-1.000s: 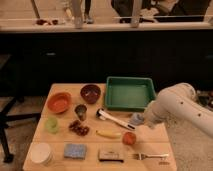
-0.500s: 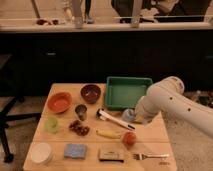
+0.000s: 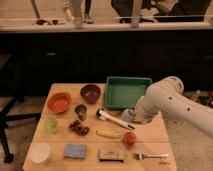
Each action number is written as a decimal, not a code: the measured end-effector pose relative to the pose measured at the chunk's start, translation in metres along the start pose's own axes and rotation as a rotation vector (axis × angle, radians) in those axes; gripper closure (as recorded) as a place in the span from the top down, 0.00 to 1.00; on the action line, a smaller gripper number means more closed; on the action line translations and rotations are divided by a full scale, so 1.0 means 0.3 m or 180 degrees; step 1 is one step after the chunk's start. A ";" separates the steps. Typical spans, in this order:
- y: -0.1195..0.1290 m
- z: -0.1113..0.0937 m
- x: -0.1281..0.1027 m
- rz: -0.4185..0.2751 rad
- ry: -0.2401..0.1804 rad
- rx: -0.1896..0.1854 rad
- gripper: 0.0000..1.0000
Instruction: Wipe red bowl with towel
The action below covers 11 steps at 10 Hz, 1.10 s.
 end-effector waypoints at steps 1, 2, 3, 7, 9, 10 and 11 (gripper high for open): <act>-0.004 0.008 -0.005 0.0038 -0.0039 0.0018 0.00; -0.008 0.032 -0.014 0.0121 -0.0104 0.0043 0.00; -0.014 0.052 -0.037 0.0158 -0.0154 0.0053 0.00; -0.051 0.113 -0.158 0.0193 -0.0372 0.0090 0.00; -0.074 0.130 -0.226 0.0160 -0.0446 0.0114 0.00; -0.083 0.137 -0.249 0.0153 -0.0468 0.0123 0.00; -0.101 0.150 -0.292 0.0139 -0.0492 0.0142 0.00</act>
